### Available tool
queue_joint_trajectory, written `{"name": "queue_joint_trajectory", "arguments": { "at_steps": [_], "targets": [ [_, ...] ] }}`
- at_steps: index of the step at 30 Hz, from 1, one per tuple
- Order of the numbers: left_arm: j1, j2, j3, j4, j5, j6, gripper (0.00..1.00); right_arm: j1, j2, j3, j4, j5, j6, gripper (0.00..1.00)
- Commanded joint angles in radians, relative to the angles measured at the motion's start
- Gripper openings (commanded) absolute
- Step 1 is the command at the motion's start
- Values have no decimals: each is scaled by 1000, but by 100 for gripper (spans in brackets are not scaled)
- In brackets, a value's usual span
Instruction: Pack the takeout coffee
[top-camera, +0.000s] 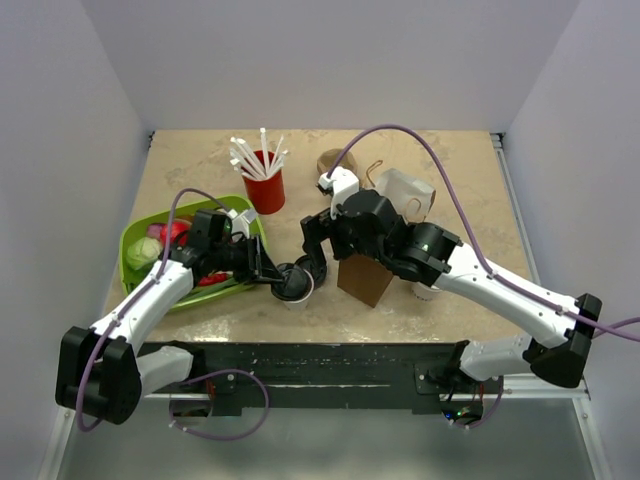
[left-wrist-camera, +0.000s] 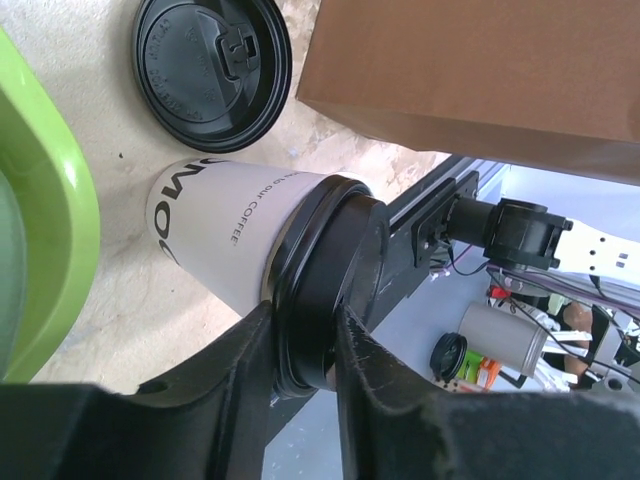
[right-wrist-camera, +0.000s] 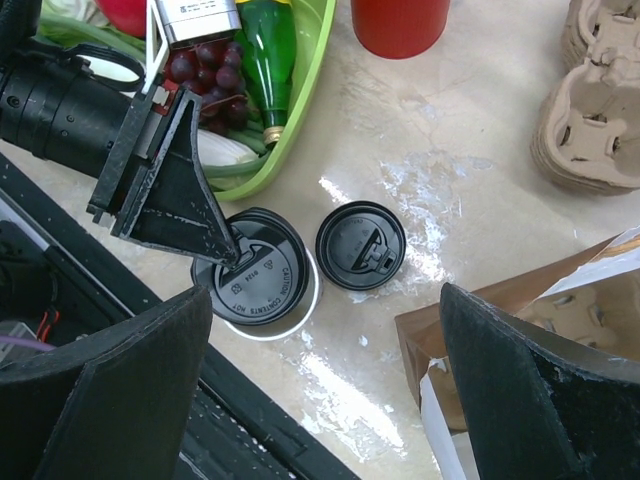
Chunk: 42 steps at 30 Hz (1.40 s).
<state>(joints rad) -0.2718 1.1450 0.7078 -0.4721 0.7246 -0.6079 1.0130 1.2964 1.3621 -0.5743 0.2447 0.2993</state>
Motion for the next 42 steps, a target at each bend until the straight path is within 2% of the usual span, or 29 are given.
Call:
{"name": "queue_joint_trajectory", "arguments": {
  "at_steps": [1,7,20,27,37,40,41,42],
  "targets": [
    [-6,7,47,-25,-1,40,36,-5,12,68,-18,2,14,98],
    [-4,10,71,-75,-77,59,37,-4,52,118,-64,-44,12,96],
    [-6,-17,87,-88,-57,65,46,-2,101,161,-98,-140,-17,95],
    [-6,-33,111,-118,-83,66,47,-2,106,154,-88,-183,-23,95],
    [-6,-60,140,-137,-102,56,47,27,107,172,-59,-352,-166,93],
    [-4,-80,163,-158,-132,56,61,33,103,178,-59,-369,-204,93],
    [-4,-93,170,-166,-148,59,74,35,100,172,-59,-392,-215,93],
    [-4,-100,173,-169,-158,59,82,36,98,166,-56,-401,-219,93]
  ]
}}
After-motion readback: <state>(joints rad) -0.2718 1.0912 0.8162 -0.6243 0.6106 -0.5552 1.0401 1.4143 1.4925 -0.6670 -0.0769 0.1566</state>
